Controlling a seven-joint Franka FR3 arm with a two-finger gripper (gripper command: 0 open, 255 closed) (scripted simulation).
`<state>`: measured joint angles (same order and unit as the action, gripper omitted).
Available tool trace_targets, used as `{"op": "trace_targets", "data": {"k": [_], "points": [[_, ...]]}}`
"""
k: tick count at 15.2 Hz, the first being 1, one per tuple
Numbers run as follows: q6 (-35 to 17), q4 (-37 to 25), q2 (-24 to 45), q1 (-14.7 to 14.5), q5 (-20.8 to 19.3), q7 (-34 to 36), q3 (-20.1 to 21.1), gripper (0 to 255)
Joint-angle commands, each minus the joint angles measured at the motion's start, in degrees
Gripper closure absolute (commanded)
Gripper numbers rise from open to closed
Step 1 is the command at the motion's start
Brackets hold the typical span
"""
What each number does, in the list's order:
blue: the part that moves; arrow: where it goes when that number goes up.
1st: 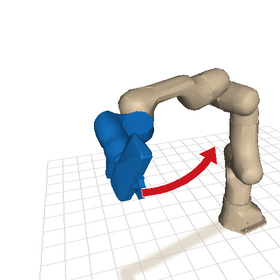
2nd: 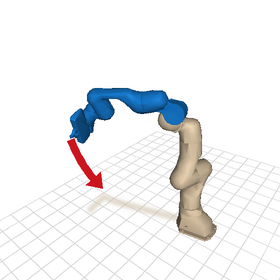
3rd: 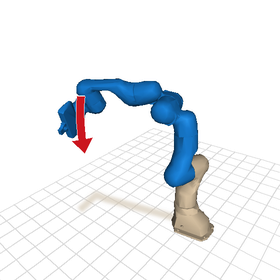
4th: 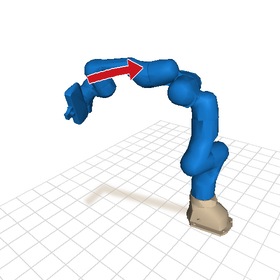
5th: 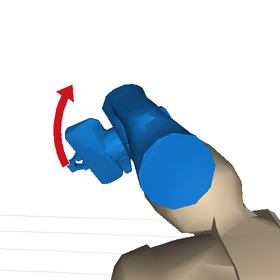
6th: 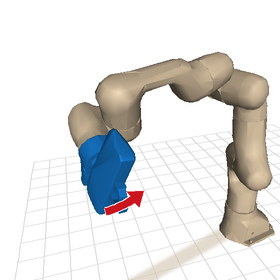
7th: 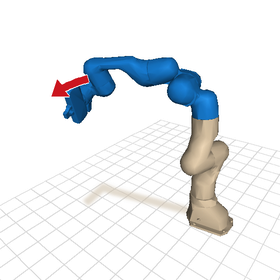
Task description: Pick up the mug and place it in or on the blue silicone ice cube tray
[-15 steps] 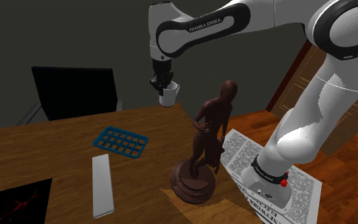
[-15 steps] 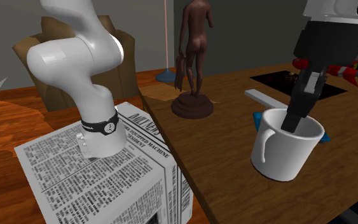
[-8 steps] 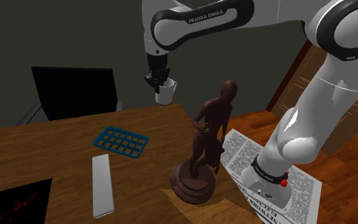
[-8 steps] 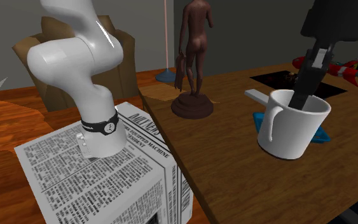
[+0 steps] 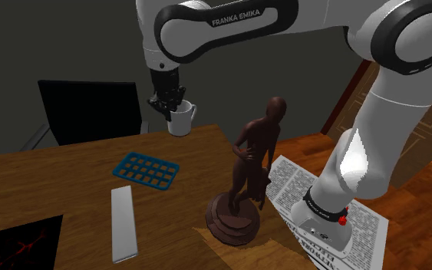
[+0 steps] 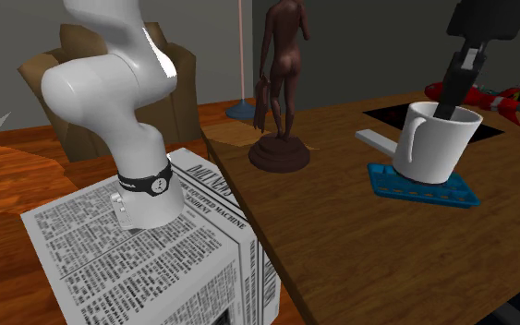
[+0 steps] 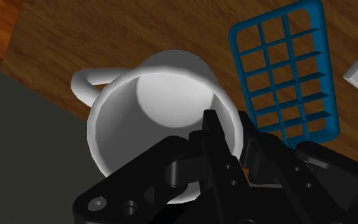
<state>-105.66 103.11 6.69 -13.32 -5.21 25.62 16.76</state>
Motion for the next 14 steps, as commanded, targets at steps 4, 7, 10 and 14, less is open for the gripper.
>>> {"op": "trace_targets", "data": {"k": [4, 7, 10, 14], "points": [[3.9, -8.8, 5.7, -4.1, -1.6, 6.5, 2.5, 255], [6.4, -15.0, 9.8, -7.0, -3.0, 10.3, 3.7, 255], [9.4, -22.1, 14.5, -10.2, -4.5, 13.7, 4.5, 255], [6.3, -19.1, 14.5, -10.0, -4.5, 13.9, 4.4, 255]]}}
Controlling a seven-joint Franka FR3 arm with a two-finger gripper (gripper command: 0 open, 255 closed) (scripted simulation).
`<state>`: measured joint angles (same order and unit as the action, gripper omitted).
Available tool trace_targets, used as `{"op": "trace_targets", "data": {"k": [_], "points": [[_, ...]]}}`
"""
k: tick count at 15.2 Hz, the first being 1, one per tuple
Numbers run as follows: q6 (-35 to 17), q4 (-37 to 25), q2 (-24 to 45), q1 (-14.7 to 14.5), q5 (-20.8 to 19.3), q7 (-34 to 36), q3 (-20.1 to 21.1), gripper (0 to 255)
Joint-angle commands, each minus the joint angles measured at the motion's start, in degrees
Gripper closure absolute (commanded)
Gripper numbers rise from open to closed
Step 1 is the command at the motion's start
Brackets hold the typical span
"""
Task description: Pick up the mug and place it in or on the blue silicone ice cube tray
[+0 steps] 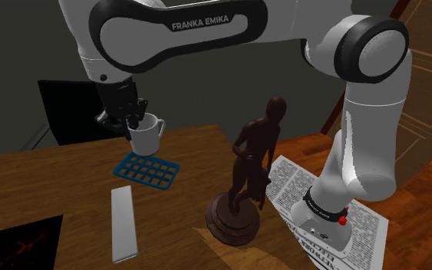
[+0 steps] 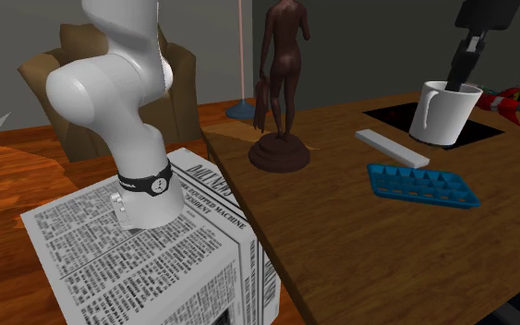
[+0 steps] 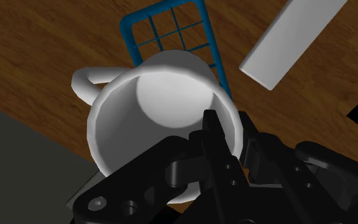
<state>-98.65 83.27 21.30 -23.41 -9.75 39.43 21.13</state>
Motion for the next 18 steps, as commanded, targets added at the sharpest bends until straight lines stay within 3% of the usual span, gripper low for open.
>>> {"op": "trace_targets", "data": {"k": [1, 15, 18], "points": [[-1.4, 1.4, 0.0, 0.1, 0.0, 0.1, 0.0, 255], [-11.8, 9.7, 2.2, 0.3, -1.2, 1.3, -0.6, 255], [-11.8, 9.7, 2.2, 0.3, -1.2, 1.3, -0.6, 255]]}}
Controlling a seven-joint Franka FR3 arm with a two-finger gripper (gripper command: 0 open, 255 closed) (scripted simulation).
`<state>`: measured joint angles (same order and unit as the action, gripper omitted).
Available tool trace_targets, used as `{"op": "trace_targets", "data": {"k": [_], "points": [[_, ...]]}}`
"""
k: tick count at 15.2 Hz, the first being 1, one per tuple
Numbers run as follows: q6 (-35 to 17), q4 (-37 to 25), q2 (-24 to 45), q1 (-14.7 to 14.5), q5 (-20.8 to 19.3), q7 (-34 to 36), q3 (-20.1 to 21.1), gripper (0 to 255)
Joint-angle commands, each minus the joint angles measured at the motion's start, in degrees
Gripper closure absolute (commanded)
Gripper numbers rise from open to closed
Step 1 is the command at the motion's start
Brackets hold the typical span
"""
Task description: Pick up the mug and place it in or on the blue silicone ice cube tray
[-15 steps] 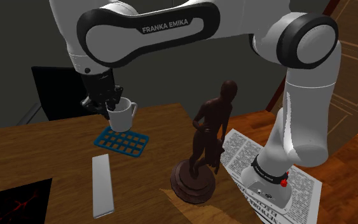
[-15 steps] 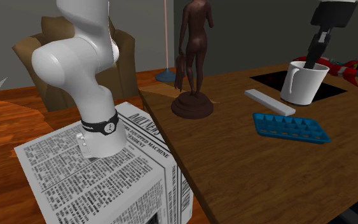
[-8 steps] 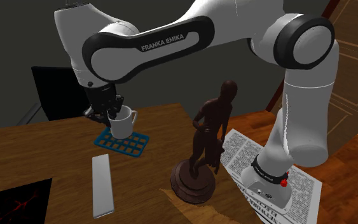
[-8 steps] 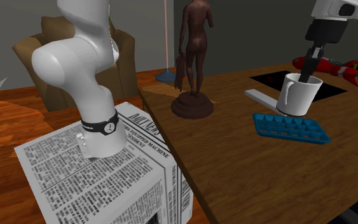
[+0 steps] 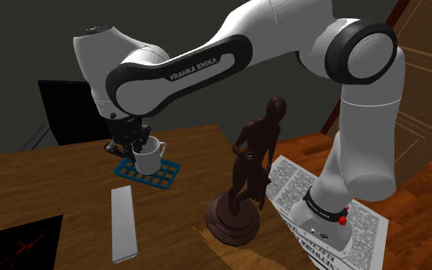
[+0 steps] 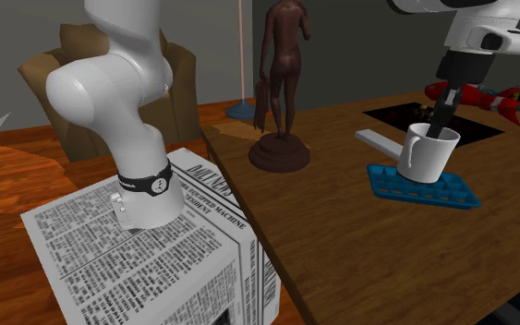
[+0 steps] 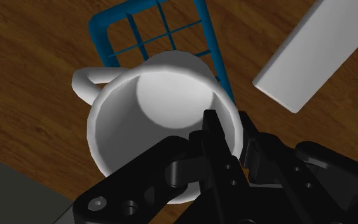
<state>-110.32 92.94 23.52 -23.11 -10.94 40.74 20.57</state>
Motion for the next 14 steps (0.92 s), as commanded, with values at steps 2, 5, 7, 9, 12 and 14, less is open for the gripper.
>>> {"op": "trace_targets", "data": {"k": [2, 5, 7, 9, 12, 14], "points": [[-0.1, 0.0, 0.0, 0.0, 0.0, 0.0, 0.0, 255], [-0.1, 0.0, 0.0, 0.0, 0.0, 0.0, 0.0, 255], [-0.1, 0.0, 0.0, 0.0, 0.0, 0.0, 0.0, 0], [-0.1, 0.0, 0.0, 0.0, 0.0, 0.0, 0.0, 0], [1.7, -1.4, -0.3, -0.1, 0.2, -0.2, 0.1, 0], [5.3, -4.5, -0.9, -0.3, 0.5, -0.5, 0.3, 0]]}}
